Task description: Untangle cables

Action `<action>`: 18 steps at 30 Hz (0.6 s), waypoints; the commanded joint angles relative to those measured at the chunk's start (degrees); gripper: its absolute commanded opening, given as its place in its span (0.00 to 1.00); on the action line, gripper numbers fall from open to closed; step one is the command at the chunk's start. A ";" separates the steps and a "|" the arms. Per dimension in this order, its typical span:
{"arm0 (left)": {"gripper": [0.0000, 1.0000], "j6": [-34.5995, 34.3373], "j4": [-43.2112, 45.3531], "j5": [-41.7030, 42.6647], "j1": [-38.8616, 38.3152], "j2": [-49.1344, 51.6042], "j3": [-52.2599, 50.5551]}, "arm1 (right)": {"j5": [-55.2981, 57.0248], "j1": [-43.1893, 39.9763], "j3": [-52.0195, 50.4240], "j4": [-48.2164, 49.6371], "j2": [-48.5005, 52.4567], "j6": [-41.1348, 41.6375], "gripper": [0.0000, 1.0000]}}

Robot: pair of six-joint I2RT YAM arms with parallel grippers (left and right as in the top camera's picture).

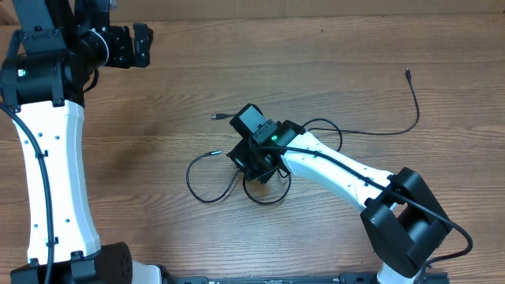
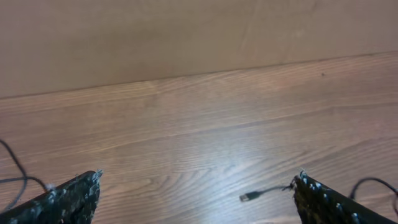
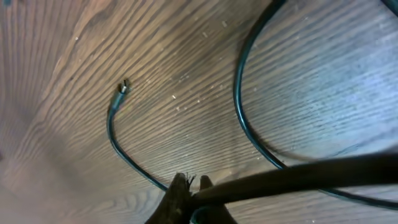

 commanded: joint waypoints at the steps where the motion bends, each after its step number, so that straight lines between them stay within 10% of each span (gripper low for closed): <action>1: 1.00 2.58 -1.55 4.24 0.20 -0.24 0.44 | 3.04 -1.68 1.01 1.81 -0.81 -12.22 0.04; 18: 1.00 11.91 -11.67 15.52 0.20 -0.24 0.44 | 5.22 -18.34 34.27 -7.82 -0.92 -47.84 0.04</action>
